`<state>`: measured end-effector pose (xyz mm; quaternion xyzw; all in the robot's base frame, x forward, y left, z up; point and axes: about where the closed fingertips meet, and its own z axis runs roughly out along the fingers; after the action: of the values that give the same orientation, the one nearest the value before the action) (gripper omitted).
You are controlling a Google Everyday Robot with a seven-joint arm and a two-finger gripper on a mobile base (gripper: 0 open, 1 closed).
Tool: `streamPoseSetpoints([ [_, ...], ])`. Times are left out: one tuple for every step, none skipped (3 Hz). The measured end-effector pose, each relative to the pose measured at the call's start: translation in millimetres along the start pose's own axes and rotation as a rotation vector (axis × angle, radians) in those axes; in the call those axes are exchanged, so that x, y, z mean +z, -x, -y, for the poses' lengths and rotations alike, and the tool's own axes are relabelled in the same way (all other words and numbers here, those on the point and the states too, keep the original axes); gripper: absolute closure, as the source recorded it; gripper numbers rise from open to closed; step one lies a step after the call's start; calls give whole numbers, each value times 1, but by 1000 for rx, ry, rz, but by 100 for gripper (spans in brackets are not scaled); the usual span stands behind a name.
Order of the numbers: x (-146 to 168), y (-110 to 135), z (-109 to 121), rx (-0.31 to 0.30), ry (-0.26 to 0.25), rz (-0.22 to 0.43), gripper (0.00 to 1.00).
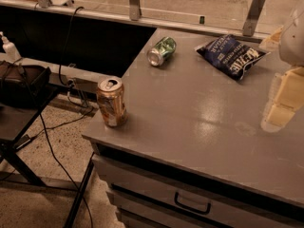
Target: Pick green can
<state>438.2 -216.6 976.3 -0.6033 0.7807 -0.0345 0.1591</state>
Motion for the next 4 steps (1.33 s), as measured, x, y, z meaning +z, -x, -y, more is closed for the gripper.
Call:
streamPoseSetpoints([
  [0,0,0,0,0,0,0],
  [1,5,1,-7,13,23,0],
  [17,51,16,-94,22,107,0],
  [54,107,58,-190,2,182,0],
])
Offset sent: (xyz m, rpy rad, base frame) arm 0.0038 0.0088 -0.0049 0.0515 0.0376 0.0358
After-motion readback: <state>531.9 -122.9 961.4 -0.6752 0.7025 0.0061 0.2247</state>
